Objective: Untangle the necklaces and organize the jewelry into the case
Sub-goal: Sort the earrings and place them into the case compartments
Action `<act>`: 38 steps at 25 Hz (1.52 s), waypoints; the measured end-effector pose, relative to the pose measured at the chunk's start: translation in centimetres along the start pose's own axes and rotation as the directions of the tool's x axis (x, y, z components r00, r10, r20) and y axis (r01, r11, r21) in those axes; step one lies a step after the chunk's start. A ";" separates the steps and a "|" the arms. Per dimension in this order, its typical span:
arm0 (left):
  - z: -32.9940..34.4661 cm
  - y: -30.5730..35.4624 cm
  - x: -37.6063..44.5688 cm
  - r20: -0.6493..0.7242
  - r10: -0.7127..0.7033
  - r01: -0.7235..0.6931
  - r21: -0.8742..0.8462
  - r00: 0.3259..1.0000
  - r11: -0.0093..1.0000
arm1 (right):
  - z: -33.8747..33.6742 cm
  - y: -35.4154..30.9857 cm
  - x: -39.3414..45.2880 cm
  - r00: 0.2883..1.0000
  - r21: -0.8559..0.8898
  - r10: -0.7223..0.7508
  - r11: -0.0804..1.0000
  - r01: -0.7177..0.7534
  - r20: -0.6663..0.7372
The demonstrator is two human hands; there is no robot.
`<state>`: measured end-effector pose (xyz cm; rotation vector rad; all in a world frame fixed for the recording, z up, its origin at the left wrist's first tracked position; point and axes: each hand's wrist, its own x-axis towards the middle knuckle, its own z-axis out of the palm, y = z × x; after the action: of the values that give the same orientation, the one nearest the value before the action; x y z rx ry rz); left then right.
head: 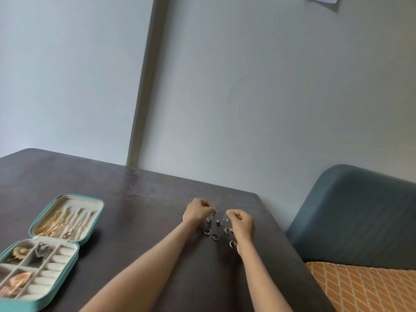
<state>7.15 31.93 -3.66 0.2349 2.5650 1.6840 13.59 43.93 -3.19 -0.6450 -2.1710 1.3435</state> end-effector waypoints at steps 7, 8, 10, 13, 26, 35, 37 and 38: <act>-2.6 1.1 -2.7 0.161 -0.003 0.090 -0.532 0.987 0.842 | -0.2 -2.1 -1.9 0.978 0.421 0.098 0.891 -0.170 0.186; -3.1 1.3 -3.0 0.175 0.005 0.098 -0.576 0.985 0.812 | -0.2 -2.5 -2.3 0.974 0.432 0.093 0.885 -0.175 0.206; -4.3 1.6 -3.8 0.190 0.023 0.107 -0.646 0.982 0.756 | -0.3 -3.4 -3.1 0.972 0.493 0.069 0.852 -0.175 0.225; -6.7 2.1 -5.1 0.209 0.067 0.102 -0.701 0.976 0.705 | -0.5 -5.0 -4.8 0.966 0.586 0.010 0.793 -0.166 0.259; -14.0 2.8 -9.6 0.184 0.276 -0.173 -0.438 0.944 0.882 | 0.6 -10.0 -10.3 0.878 0.524 -0.151 0.842 -0.126 0.454; -15.3 3.2 -10.0 0.134 0.409 -0.375 -0.219 0.903 0.900 | 1.0 -11.2 -11.4 0.889 0.403 -0.113 0.911 -0.086 0.444; -15.1 2.9 -9.9 0.093 0.384 -0.348 -0.271 0.918 0.897 | 1.0 -11.3 -11.4 0.913 0.416 -0.127 0.908 -0.050 0.388; -15.1 2.9 -9.9 0.060 0.368 -0.336 -0.293 0.928 0.895 | 1.0 -11.4 -11.5 0.921 0.417 -0.134 0.908 -0.033 0.366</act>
<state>15.12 17.75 4.73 0.7964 2.2676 2.0530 20.20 31.50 4.81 -0.1587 -2.0565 1.9631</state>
